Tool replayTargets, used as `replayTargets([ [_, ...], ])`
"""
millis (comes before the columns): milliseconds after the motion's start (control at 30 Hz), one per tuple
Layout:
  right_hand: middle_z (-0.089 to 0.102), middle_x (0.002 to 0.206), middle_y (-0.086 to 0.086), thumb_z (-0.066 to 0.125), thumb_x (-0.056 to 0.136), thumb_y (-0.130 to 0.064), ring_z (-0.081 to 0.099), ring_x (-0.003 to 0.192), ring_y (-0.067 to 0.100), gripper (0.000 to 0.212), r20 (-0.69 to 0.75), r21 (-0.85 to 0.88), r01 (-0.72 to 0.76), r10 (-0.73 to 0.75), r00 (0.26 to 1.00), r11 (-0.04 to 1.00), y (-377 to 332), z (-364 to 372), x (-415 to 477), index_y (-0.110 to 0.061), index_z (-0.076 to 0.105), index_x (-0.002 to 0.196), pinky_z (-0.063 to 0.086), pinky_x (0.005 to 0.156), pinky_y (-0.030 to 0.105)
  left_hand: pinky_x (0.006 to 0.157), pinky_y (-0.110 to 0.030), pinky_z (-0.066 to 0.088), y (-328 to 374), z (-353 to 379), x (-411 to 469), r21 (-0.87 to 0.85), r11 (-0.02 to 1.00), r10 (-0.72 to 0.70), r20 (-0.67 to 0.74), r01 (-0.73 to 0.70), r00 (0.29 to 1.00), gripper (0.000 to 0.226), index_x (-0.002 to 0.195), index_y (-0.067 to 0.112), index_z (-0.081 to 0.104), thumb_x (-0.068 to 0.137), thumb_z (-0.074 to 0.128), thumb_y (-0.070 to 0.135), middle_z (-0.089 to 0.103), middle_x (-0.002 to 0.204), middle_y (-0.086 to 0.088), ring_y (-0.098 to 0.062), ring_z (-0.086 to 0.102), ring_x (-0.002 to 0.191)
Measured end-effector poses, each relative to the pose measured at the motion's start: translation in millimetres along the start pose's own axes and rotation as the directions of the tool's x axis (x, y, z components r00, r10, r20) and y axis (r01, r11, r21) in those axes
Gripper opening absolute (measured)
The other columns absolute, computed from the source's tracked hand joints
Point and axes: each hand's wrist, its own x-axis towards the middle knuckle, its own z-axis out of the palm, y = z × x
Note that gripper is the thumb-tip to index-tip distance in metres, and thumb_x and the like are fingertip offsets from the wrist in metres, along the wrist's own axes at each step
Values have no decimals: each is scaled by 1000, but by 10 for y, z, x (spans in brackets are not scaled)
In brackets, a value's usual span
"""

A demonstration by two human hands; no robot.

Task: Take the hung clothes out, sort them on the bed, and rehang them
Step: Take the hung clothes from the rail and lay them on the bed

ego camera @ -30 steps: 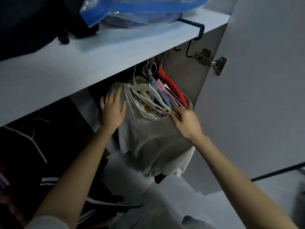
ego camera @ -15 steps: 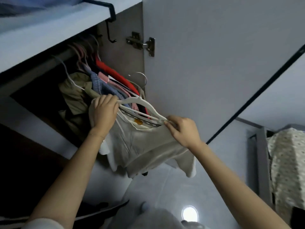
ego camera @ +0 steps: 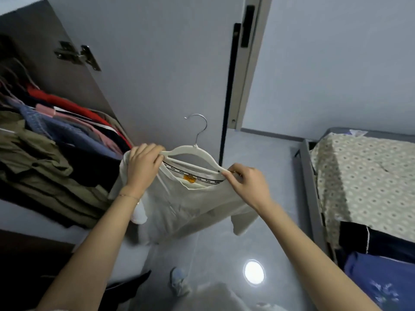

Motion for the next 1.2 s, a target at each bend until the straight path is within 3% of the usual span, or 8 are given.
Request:
replayTargets([
  [267,65,71,-4,54,95,-50,61,76,21,30,-129,-69,-244,234,964,967,913,-826,-672,-24,65,86,34,58,32,74,-38,38,1384,655,170,-216,976,29,172,9,985,16,91,17,69,86,54,20,67,84,1,-28,58,82],
  [400,63,68,-6,53,94,-54,62,76,22,33,-232,-60,-399,376,897,915,1321,-1195,-1059,-25,65,84,46,63,36,76,-42,45,2100,983,379,-310,950,136,269,-48,954,26,90,19,69,85,46,30,64,79,2,-29,59,80],
  [467,64,69,-6,53,93,-56,63,77,21,33,-300,-39,-469,437,848,882,1508,-1381,-1244,-26,64,83,46,64,37,77,-41,43,2511,1118,506,-384,919,213,284,-92,935,17,91,17,69,87,53,21,65,82,1,-28,59,82],
  [533,63,68,-8,55,92,-55,63,76,19,31,-377,3,-535,497,782,845,1689,-1578,-1422,-26,63,83,45,64,36,78,-39,40,2955,1249,643,-435,886,298,274,-158,914,10,92,15,70,88,62,10,66,85,0,-27,58,84],
  [667,57,65,-11,56,92,-53,60,72,17,32,-495,62,-667,603,625,743,2018,-1949,-1756,-23,62,84,42,62,34,77,-37,37,3840,1549,907,-502,820,449,266,-275,853,7,90,15,69,87,66,9,68,88,0,-26,58,87],
  [967,68,83,-11,50,95,-55,62,82,15,32,-601,176,-875,753,268,452,2649,-2553,-2392,-27,65,96,43,63,31,71,-38,45,5732,2248,1168,-694,562,772,243,-450,588,3,86,21,68,86,66,19,66,78,3,-25,61,79],
  [1100,64,72,-8,53,89,-64,59,74,16,38,-639,280,-916,768,44,286,2795,-2736,-2628,-27,59,78,38,56,30,64,-33,36,6518,2274,1064,-773,481,826,240,-415,510,13,87,19,72,81,68,8,68,76,-1,-26,61,78],
  [1200,61,67,-7,55,88,-65,57,69,16,44,-673,340,-921,734,-95,192,2815,-2886,-2792,-24,58,73,33,53,29,68,-36,41,7062,2330,978,-829,403,883,241,-387,402,22,92,20,72,78,65,5,69,79,-2,-28,62,81],
])
